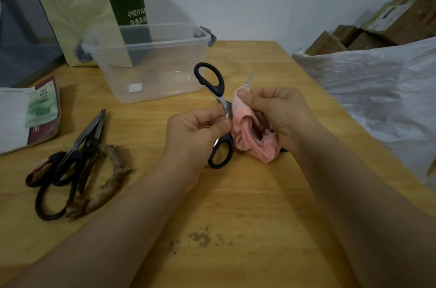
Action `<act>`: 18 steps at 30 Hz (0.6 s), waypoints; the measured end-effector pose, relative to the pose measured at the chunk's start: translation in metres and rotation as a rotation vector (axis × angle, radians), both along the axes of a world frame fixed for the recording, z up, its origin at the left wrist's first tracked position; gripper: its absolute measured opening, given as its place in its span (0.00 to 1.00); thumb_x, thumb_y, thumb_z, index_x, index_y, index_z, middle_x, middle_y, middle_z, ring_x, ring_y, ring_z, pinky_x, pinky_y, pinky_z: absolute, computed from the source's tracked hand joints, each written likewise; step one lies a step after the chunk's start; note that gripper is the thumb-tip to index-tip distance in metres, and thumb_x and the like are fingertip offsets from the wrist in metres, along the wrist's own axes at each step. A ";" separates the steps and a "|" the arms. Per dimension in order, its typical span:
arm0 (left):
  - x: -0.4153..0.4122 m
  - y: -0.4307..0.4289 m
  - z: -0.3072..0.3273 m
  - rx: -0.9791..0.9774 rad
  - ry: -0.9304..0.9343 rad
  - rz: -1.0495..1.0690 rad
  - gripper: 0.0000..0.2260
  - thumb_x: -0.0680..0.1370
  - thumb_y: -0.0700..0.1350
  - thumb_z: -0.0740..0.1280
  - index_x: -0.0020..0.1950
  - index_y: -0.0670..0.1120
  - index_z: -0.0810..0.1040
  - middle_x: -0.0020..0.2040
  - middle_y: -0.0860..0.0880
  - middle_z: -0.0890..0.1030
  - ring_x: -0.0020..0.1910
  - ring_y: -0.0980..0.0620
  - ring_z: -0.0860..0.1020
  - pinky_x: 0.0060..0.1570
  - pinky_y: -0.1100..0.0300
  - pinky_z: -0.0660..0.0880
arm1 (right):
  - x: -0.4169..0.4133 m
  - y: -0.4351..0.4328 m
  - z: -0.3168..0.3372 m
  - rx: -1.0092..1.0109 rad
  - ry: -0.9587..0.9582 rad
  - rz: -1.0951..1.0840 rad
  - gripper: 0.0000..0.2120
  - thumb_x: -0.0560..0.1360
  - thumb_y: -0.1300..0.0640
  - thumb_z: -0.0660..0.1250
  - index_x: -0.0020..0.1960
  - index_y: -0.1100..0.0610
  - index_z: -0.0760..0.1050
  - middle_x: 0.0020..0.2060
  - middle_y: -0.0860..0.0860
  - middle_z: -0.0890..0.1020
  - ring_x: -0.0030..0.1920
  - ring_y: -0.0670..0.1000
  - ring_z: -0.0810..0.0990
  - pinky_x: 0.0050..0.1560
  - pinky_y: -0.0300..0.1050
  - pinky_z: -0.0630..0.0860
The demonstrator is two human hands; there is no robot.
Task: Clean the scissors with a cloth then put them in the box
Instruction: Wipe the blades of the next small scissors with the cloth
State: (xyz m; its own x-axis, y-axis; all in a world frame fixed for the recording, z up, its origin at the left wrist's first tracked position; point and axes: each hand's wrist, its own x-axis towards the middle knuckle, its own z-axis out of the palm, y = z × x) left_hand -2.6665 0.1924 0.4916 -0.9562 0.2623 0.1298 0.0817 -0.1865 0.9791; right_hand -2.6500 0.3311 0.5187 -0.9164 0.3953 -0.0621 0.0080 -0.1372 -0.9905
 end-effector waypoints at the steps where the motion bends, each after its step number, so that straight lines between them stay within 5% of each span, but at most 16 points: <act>1: 0.001 0.001 0.000 -0.010 -0.001 -0.006 0.10 0.71 0.31 0.71 0.46 0.46 0.81 0.41 0.48 0.85 0.43 0.51 0.83 0.45 0.62 0.79 | 0.001 0.004 0.003 -0.004 0.009 -0.047 0.07 0.69 0.58 0.74 0.37 0.61 0.79 0.26 0.54 0.82 0.25 0.50 0.80 0.27 0.39 0.77; 4: 0.003 0.002 -0.002 -0.033 -0.014 -0.007 0.11 0.71 0.32 0.71 0.49 0.45 0.80 0.38 0.48 0.85 0.45 0.50 0.83 0.51 0.59 0.79 | 0.002 0.012 0.005 0.028 0.008 -0.080 0.07 0.70 0.57 0.73 0.38 0.60 0.79 0.27 0.52 0.82 0.27 0.47 0.81 0.29 0.37 0.76; 10: 0.000 -0.002 0.000 -0.022 -0.011 0.002 0.10 0.70 0.33 0.71 0.45 0.47 0.82 0.40 0.50 0.85 0.43 0.52 0.83 0.46 0.61 0.80 | 0.005 -0.002 0.004 -0.009 -0.011 0.119 0.12 0.71 0.61 0.71 0.45 0.71 0.77 0.28 0.62 0.81 0.25 0.55 0.80 0.25 0.42 0.77; 15: 0.005 0.001 0.003 -0.024 0.003 -0.027 0.11 0.70 0.32 0.71 0.46 0.47 0.82 0.40 0.48 0.85 0.45 0.51 0.83 0.49 0.60 0.79 | 0.002 0.010 0.008 0.047 0.046 -0.057 0.09 0.73 0.58 0.70 0.37 0.63 0.77 0.22 0.51 0.79 0.22 0.45 0.77 0.23 0.33 0.72; 18: 0.003 0.000 0.001 -0.017 -0.030 0.003 0.11 0.69 0.32 0.72 0.46 0.46 0.82 0.43 0.45 0.85 0.48 0.47 0.82 0.52 0.57 0.79 | 0.003 0.011 0.009 0.048 0.042 -0.006 0.09 0.71 0.58 0.71 0.37 0.62 0.77 0.24 0.52 0.81 0.24 0.47 0.79 0.25 0.34 0.74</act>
